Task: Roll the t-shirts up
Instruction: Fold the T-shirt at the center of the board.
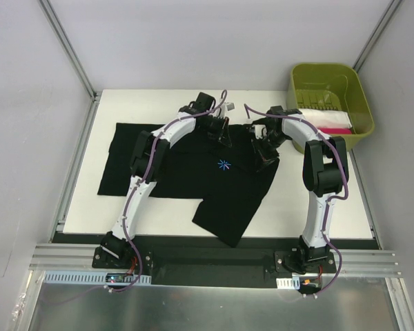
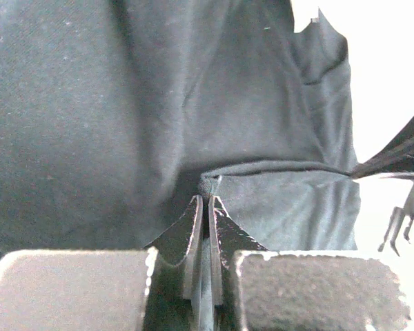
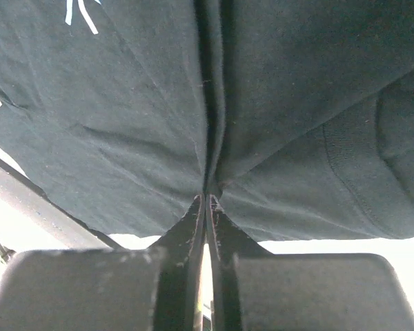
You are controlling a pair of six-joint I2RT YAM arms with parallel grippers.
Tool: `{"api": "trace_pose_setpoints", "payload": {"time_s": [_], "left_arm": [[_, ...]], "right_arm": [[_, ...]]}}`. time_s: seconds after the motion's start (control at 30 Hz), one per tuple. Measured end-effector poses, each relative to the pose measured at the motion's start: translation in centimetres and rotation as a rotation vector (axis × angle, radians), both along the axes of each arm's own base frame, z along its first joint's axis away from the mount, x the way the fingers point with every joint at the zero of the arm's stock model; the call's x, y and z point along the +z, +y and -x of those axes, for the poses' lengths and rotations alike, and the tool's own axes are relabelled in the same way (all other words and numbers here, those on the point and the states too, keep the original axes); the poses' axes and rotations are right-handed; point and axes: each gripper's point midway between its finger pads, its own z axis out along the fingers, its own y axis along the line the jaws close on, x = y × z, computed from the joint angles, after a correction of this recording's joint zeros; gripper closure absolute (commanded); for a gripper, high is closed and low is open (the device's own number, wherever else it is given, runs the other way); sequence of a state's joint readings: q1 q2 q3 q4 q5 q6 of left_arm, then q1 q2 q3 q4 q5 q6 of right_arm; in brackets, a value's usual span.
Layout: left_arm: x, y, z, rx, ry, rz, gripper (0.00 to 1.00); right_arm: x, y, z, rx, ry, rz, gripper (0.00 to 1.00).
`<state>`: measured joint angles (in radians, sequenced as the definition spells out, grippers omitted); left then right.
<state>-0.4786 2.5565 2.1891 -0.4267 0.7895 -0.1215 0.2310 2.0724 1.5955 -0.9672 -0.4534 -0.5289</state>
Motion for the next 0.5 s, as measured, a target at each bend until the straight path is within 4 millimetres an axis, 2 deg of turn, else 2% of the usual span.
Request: {"api": "trace_pose_setpoints", "payload": {"time_s": [0.27,0.5], "left_arm": [[3.1,0.0,1.4,-0.066,0.028,0.112,1.0],[5.6,1.0,2.3,-0.094,0.064,0.188,1.0]], "right_arm": [[0.7,0.4,-0.2,0.0,-0.01,-0.022,0.99],[3.5,1.4,0.4,0.026,-0.061,-0.034,0.99]]}}
